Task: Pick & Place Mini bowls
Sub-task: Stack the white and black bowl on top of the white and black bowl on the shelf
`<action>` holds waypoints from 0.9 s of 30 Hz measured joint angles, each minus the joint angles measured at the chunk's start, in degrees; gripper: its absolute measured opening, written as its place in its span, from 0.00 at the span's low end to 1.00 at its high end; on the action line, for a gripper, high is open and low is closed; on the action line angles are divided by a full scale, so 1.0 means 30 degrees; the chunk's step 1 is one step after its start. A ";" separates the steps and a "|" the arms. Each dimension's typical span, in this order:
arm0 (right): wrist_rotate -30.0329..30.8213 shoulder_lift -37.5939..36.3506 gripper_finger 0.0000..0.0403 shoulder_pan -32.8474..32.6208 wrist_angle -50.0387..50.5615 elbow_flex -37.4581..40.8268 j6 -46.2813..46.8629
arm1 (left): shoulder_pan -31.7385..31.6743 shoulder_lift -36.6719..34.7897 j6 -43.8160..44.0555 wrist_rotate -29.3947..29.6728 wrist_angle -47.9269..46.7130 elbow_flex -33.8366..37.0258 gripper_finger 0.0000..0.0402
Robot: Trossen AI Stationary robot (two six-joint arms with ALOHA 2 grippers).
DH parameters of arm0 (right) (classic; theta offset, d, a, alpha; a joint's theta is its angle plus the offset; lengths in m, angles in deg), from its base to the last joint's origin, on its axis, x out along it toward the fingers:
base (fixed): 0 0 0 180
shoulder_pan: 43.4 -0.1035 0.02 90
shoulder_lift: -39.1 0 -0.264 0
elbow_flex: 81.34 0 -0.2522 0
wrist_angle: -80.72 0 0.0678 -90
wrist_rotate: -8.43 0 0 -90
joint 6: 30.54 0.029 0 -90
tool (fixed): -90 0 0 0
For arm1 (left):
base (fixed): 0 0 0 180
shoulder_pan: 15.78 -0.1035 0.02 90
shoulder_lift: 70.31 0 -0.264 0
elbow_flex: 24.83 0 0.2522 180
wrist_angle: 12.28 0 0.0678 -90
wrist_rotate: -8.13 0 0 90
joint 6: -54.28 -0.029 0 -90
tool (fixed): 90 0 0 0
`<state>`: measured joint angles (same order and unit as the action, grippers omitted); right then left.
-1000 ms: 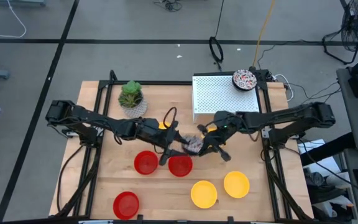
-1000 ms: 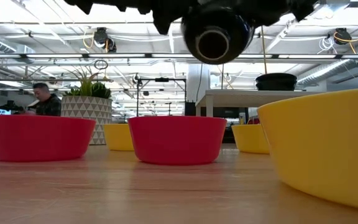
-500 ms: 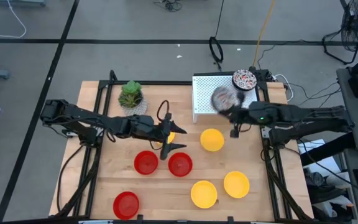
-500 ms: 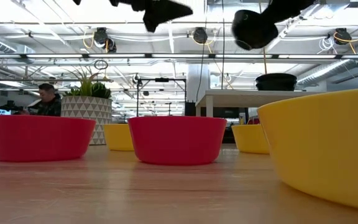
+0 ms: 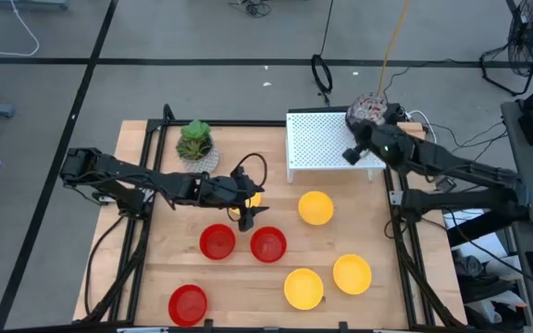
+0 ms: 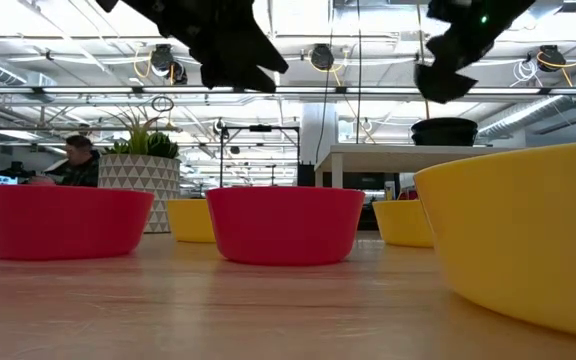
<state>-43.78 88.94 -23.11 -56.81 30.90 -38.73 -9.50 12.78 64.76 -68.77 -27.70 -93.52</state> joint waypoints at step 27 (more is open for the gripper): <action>-0.5198 0.2383 0.02 0.5982 0.1209 0.0000 0.0925 | 0.0000 0.0015 0.0581 -0.0006 -0.1116 0.0000 0.67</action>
<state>-59.37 96.09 -5.16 -53.18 30.90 -35.95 -9.50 12.82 66.50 -68.79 -31.04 -93.52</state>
